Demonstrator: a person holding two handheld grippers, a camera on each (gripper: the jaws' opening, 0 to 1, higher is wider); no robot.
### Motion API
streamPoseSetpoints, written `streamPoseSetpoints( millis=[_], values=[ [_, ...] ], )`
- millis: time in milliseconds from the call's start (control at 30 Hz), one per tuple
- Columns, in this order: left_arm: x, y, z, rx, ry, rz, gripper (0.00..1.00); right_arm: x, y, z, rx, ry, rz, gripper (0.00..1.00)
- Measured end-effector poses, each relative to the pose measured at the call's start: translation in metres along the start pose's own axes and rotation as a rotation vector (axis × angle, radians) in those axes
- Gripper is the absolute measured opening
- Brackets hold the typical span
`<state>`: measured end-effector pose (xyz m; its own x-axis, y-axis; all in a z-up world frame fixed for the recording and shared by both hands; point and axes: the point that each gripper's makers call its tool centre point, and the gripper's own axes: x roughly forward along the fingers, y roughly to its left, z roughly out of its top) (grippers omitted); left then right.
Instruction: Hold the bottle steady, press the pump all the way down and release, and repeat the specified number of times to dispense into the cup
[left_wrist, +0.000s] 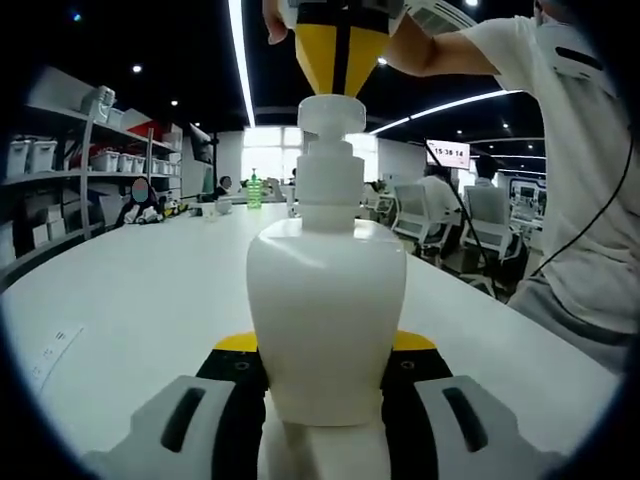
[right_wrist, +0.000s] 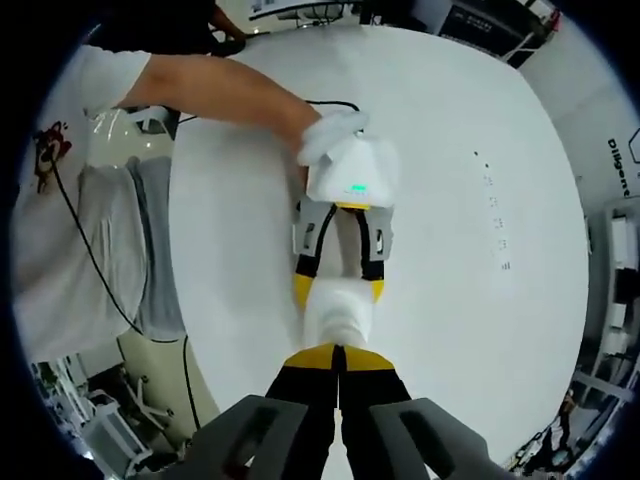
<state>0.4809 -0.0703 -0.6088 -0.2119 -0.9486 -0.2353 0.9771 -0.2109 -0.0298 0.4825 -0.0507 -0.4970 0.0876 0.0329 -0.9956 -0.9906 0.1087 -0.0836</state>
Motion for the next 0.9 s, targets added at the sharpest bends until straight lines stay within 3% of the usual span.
streamPoseSetpoints(
  millis=[33, 133, 167, 200, 267, 400, 433, 533, 900],
  values=[
    [0.0, 0.0, 0.0, -0.001, -0.001, 0.002, 0.43, -0.001, 0.001, -0.001, -0.037, 0.008, -0.01, 0.0],
    [0.0, 0.0, 0.0, -0.004, -0.003, 0.003, 0.43, 0.001, 0.0, 0.002, 0.064, -0.039, 0.031, 0.0],
    [0.0, 0.0, 0.0, -0.007, -0.002, 0.004, 0.43, 0.0, 0.0, 0.001, -0.026, -0.042, 0.033, 0.0],
    [0.0, 0.0, 0.0, -0.009, -0.002, 0.005, 0.43, -0.003, 0.0, -0.002, -0.034, -0.032, 0.031, 0.0],
    [0.0, 0.0, 0.0, -0.007, 0.001, 0.004, 0.43, -0.01, 0.006, -0.001, 0.014, -0.032, 0.021, 0.0],
    [0.0, 0.0, -0.001, -0.013, 0.001, 0.006, 0.43, -0.01, 0.003, -0.001, -0.008, -0.027, 0.02, 0.0],
    [-0.001, 0.0, -0.001, -0.015, -0.001, 0.008, 0.43, -0.01, 0.004, -0.002, 0.035, -0.035, 0.028, 0.0],
    [-0.001, 0.0, -0.001, -0.015, 0.004, 0.007, 0.43, -0.01, -0.001, -0.001, 0.02, -0.052, 0.033, 0.0],
    [-0.001, -0.001, -0.002, -0.012, 0.012, 0.002, 0.43, -0.01, 0.002, -0.001, -0.01, -0.021, 0.029, 0.0]
  ],
)
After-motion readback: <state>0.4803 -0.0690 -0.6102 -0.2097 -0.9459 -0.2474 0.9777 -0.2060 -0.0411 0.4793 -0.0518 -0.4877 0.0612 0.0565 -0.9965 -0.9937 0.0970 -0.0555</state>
